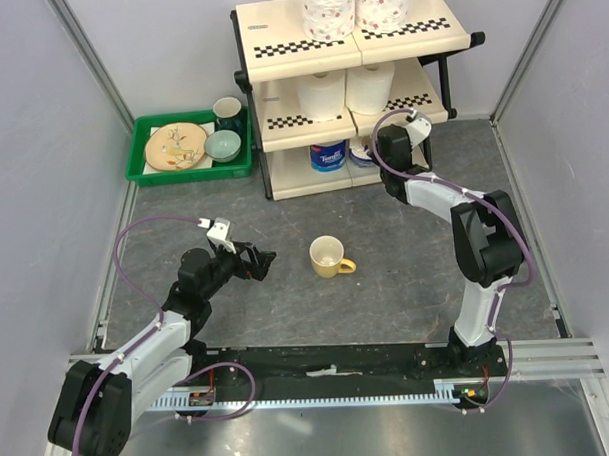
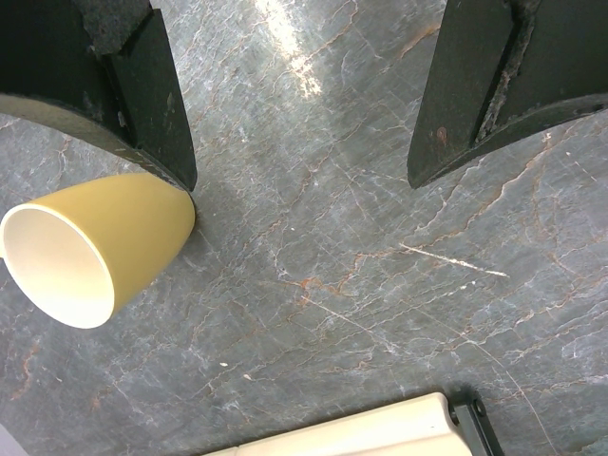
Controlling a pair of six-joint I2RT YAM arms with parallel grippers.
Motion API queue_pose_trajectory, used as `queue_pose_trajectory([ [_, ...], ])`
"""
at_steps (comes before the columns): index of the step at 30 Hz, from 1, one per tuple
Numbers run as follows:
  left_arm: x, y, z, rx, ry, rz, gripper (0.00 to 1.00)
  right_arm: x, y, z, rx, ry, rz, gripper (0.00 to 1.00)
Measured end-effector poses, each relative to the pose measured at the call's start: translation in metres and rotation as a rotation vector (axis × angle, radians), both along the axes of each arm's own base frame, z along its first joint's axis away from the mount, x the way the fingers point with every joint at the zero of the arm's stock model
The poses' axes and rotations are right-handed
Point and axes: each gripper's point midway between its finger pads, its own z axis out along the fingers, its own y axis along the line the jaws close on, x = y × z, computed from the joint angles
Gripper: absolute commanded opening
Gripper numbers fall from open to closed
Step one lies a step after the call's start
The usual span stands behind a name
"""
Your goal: Place and organize the paper towels onto the shelf
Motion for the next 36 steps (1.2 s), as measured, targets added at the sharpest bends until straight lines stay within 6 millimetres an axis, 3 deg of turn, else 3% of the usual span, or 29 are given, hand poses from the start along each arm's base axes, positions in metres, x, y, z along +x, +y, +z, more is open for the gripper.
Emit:
queue_pose_trajectory([
  [6,0.000,0.000,0.000,0.000,0.000,0.000,0.99,0.004,0.001,-0.007,0.026,0.000,0.010,0.33],
  [10,0.000,0.000,0.000,0.000,0.000,0.000,0.99,0.005,0.003,-0.006,0.038,-0.002,0.021,0.51],
  [13,0.000,0.000,0.000,0.000,0.000,0.000,0.99,0.005,0.003,-0.008,0.043,0.001,0.023,0.58],
  [36,0.000,0.000,0.000,0.000,0.000,0.000,0.99,0.004,0.010,-0.012,0.065,-0.038,0.108,0.70],
])
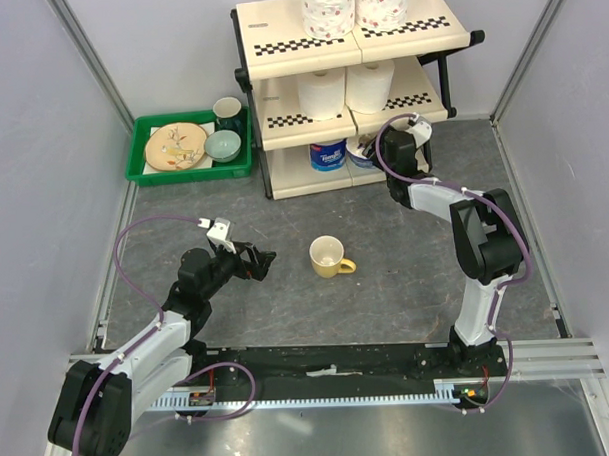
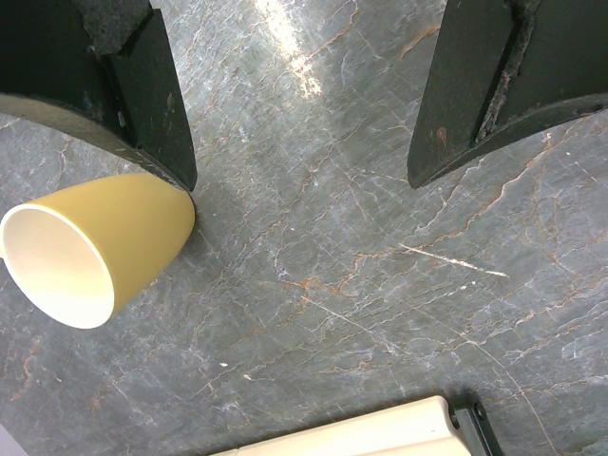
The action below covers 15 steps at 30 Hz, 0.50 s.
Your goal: Place and organize the paper towels onto the shelf
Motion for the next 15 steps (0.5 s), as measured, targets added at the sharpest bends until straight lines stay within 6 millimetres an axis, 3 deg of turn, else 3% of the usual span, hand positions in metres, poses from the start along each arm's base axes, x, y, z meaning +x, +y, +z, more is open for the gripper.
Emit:
queue_pose_trajectory([
  [9,0.000,0.000,0.000,0.000,0.000,0.000,0.99,-0.004,0.001,0.000,-0.018,-0.028,0.049,0.78],
  [15,0.000,0.000,0.000,0.000,0.001,0.000,0.99,-0.014,0.002,0.022,-0.008,-0.101,0.101,0.80],
])
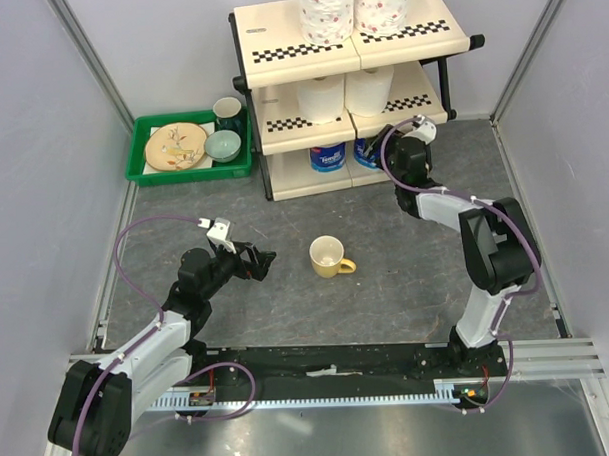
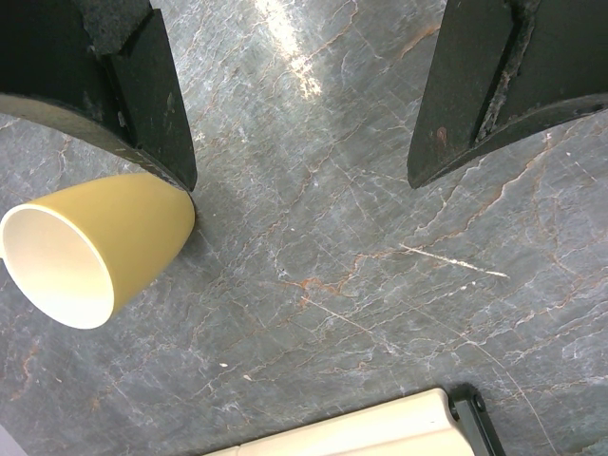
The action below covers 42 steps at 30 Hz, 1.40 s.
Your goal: Place and organize the paper towels onto the shelf
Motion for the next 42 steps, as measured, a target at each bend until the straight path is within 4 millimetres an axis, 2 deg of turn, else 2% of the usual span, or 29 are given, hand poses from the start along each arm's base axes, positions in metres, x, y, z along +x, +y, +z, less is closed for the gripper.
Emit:
queue_pose_trajectory([
  [5,0.000,0.000,0.000,0.000,0.000,0.000,0.99,-0.008,-0.002,0.017,0.016,-0.051,0.027,0.80],
  [10,0.000,0.000,0.000,0.000,0.000,0.000,0.99,-0.035,-0.016,0.026,0.036,-0.075,0.013,0.82],
  [13,0.000,0.000,0.000,0.000,0.000,0.000,0.99,-0.050,-0.028,0.023,0.073,-0.075,-0.021,0.82],
  [16,0.000,0.000,0.000,0.000,0.000,0.000,0.99,-0.056,-0.050,0.007,0.155,-0.058,-0.076,0.82],
  [21,0.000,0.000,0.000,0.000,0.001,0.000,0.99,-0.042,-0.075,-0.026,0.312,-0.041,-0.106,0.82],
  [23,0.000,0.000,0.000,0.000,0.001,0.000,0.99,-0.037,-0.076,-0.037,0.358,-0.036,-0.093,0.83],
  [26,0.000,0.000,0.000,0.000,0.001,0.000,0.99,-0.030,-0.067,-0.048,0.412,-0.027,-0.049,0.82],
  [29,0.000,0.000,0.000,0.000,0.002,-0.001,0.99,-0.019,-0.058,-0.041,0.455,-0.056,-0.005,0.83],
  [31,0.000,0.000,0.000,0.000,0.002,-0.001,0.99,-0.009,-0.055,-0.028,0.482,-0.096,0.019,0.83],
  [35,0.000,0.000,0.000,0.001,0.002,-0.001,0.99,0.005,-0.057,-0.012,0.517,-0.156,0.034,0.83],
  [38,0.000,0.000,0.000,0.000,0.002,-0.001,0.99,0.013,-0.060,-0.010,0.539,-0.173,0.028,0.83],
  [42,0.000,-0.001,0.000,0.000,0.002,-0.002,0.99,0.021,-0.061,-0.018,0.571,-0.172,0.020,0.83],
])
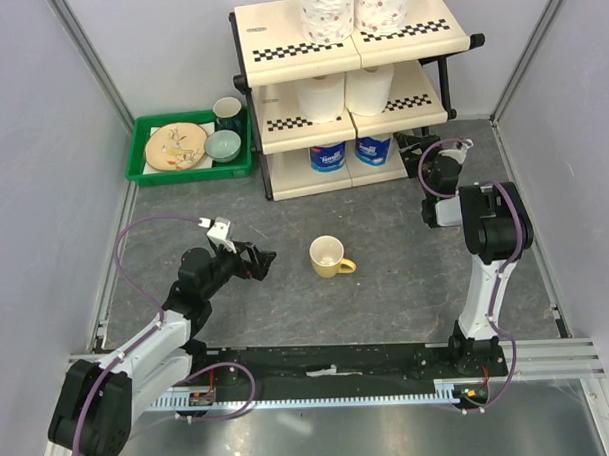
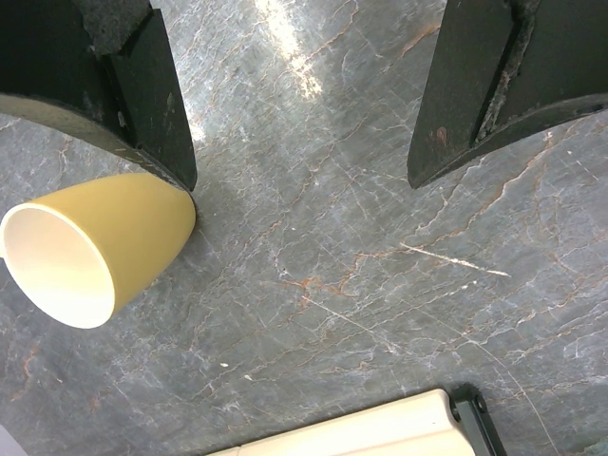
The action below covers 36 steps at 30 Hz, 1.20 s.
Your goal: Place and organize the paper towels onto the shelf
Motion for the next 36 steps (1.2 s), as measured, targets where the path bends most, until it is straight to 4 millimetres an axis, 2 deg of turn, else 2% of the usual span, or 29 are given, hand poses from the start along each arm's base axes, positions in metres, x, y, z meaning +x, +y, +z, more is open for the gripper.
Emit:
queue_pose_trajectory([
  [11,-0.002,-0.003,-0.001,-0.002,0.007,-0.019,0.99,0.014,-0.003,-0.013,0.091,-0.045,-0.022,0.85],
  [20,-0.002,-0.003,-0.002,-0.002,0.008,-0.020,0.99,0.032,-0.004,0.007,0.078,-0.123,-0.031,0.87],
  [25,-0.002,-0.003,-0.002,-0.002,0.008,-0.021,0.99,0.040,-0.004,0.011,0.052,-0.141,-0.032,0.87],
  [36,-0.002,-0.003,-0.003,0.000,0.016,-0.023,0.99,0.060,0.004,-0.007,0.006,-0.119,-0.025,0.88],
])
